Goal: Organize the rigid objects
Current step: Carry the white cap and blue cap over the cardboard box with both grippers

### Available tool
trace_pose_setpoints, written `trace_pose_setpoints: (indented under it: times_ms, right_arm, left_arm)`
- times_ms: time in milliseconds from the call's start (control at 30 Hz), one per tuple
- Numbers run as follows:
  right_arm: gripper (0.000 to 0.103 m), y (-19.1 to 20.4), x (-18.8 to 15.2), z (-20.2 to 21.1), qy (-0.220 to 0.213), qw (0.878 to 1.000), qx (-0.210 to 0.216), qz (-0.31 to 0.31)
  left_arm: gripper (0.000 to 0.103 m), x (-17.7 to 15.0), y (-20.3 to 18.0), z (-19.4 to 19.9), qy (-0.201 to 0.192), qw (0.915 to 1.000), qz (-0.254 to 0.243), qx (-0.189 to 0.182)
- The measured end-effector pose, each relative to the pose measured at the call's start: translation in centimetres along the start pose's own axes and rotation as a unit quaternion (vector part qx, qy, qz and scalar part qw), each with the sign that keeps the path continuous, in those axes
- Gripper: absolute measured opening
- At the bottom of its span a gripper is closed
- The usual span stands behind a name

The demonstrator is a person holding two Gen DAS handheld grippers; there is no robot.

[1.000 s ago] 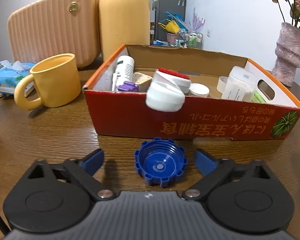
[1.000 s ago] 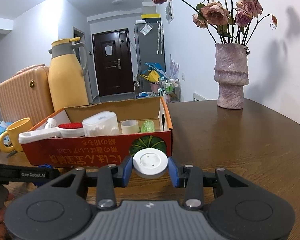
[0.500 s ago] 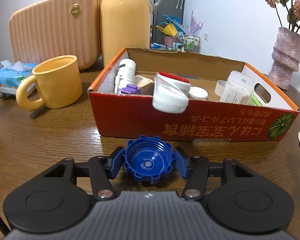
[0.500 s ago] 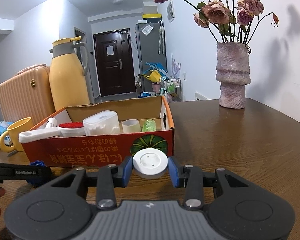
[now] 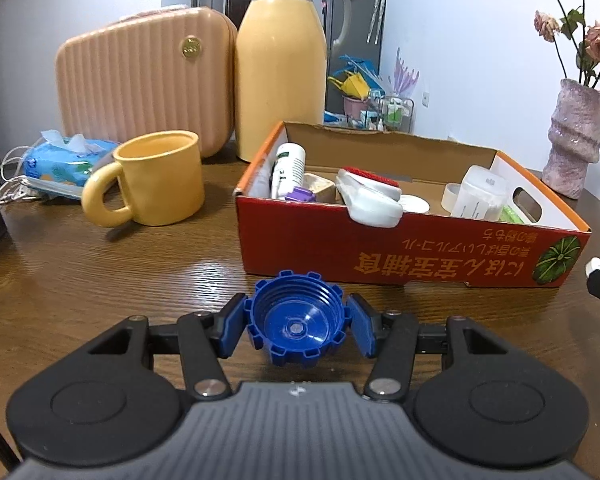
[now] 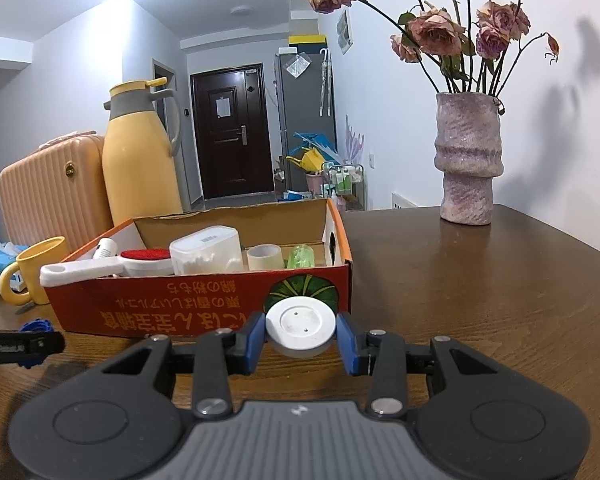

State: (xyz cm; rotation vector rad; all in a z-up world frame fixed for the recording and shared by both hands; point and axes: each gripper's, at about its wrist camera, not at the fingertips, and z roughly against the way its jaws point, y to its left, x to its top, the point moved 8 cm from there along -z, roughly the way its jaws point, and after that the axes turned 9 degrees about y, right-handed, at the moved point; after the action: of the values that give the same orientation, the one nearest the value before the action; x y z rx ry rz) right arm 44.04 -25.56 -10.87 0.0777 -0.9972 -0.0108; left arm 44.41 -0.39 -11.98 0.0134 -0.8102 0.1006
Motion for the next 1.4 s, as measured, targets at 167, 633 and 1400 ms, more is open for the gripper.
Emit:
trace_pose_setpoints:
  times_ms: [167, 633, 1400]
  right_arm:
    - [0.038, 0.2, 0.1, 0.2, -0.008, 1.0, 0.0, 0.002]
    - [0.038, 1.2, 1.4, 1.6, -0.038, 0.999, 0.009, 0.012]
    - [0.038, 3.8, 5.5, -0.7, -0.08, 0.996, 0.022, 0.019]
  left_arm:
    - [0.055, -0.3, 0.1, 1.6, -0.016, 0.9999, -0.002, -0.003]
    - [0.055, 0.6, -0.3, 6.3, -0.063, 0.9975, 0.0, -0.03]
    - [0.055, 6.9, -3.0, 5.9, -0.113, 0.9922, 0.014, -0.051]
